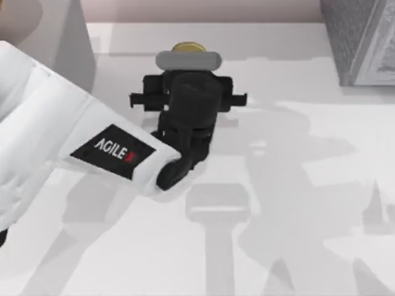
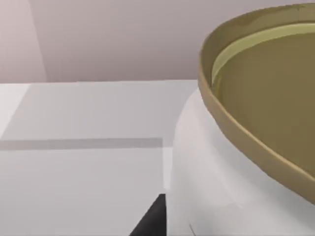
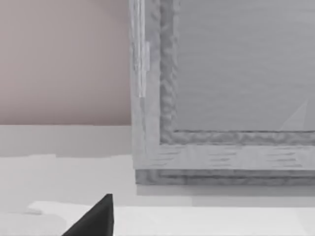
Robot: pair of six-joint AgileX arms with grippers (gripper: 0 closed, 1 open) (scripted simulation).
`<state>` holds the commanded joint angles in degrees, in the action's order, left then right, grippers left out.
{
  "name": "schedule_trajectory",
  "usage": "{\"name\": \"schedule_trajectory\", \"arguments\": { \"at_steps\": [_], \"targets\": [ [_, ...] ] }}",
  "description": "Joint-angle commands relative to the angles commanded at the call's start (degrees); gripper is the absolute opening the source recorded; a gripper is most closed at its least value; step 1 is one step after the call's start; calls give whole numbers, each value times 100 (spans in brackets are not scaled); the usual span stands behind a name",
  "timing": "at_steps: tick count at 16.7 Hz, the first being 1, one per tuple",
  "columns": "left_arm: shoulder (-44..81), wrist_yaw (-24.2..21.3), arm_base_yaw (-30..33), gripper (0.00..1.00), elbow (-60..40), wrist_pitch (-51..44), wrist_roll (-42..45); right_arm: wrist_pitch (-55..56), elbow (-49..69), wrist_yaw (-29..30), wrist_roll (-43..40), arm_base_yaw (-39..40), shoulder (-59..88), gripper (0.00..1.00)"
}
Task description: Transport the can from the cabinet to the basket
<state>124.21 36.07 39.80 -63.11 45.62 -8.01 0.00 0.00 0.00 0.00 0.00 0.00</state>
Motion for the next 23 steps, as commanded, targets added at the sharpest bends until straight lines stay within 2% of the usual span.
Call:
{"name": "schedule_trajectory", "arguments": {
  "at_steps": [4, 15, 19, 23],
  "targets": [
    [-2015, 232, 215, 0, 684, -1305, -82, 0, 0, 0, 0, 0, 0, 100],
    [-8726, 823, 749, 0, 2997, -5436, -321, 0, 0, 0, 0, 0, 0, 100],
    [-10242, 959, 874, 0, 3646, -6530, -385, 0, 0, 0, 0, 0, 0, 100],
    [-10802, 1015, 926, 0, 3937, -6985, -409, 0, 0, 0, 0, 0, 0, 100]
  ]
}}
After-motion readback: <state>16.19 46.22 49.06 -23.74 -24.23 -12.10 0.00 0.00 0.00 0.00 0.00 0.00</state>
